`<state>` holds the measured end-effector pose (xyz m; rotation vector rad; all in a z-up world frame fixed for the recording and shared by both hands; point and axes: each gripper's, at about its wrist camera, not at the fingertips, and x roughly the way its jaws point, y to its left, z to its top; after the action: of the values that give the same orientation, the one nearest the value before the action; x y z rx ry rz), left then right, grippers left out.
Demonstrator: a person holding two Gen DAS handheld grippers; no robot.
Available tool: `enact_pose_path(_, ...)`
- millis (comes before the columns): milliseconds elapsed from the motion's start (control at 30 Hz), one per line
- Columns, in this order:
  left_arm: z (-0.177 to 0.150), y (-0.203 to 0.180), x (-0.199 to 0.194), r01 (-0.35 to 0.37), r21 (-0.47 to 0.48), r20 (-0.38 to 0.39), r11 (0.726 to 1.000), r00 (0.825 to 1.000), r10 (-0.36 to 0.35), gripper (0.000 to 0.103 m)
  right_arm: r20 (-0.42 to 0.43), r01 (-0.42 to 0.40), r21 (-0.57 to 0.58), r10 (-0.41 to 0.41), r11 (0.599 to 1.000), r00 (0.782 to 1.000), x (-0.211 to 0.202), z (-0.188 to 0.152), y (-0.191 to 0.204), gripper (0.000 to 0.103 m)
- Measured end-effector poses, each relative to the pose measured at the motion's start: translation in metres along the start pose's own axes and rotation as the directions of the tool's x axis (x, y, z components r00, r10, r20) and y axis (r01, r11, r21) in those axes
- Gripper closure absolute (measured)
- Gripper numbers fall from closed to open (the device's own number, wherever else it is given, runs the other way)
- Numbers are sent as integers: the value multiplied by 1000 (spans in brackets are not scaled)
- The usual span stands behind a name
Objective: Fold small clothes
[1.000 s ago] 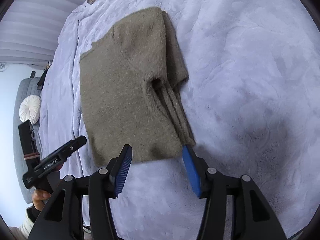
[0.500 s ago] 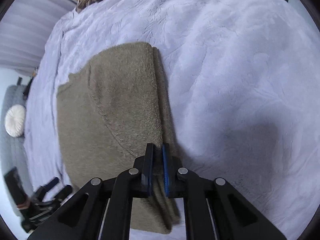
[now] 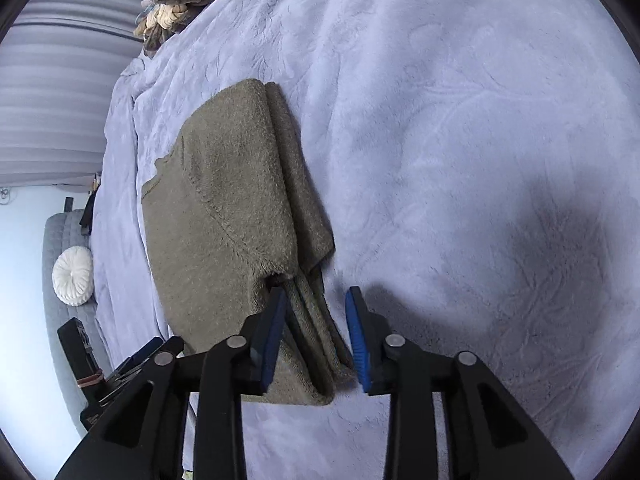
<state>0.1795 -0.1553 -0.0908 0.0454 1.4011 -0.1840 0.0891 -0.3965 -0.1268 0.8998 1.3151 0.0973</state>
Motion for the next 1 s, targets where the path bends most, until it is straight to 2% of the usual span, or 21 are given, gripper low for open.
enact_pose_path(67,-1,1,0,3,1,0,1000,1000,-3,0,-7,0,-9,0,1000,1000,2,-3,2,62)
enact_pose_path(167,-1,0,0,12,-1,2,1000,1000,-12,0,-12,-2,-22,2,1000,1000,5,-2,3,49)
enact_pose_path(267,3,-2,2,27,-16,4,1000,1000,-27,0,-13,-6,-37,5,999,1000,6,2,8,44)
enact_pose_path(400,5,2,4,27,-14,3,1000,1000,-27,0,-2,7,-65,-7,998,1000,5,6,14,32)
enact_pose_path(633,9,16,0,78,-39,6,996,997,-77,0,0,6,-93,-6,996,1000,7,15,18,25)
enact_pose_path(800,28,33,-2,151,-81,44,985,988,-148,0,-11,-9,-106,8,994,1000,16,25,18,24)
enact_pose_path(900,40,36,5,146,-91,30,985,989,-144,0,-8,-32,-99,31,995,999,17,33,15,24)
enact_pose_path(1000,45,34,12,198,-102,28,975,980,-196,0,-11,-56,-81,55,995,998,21,42,11,24)
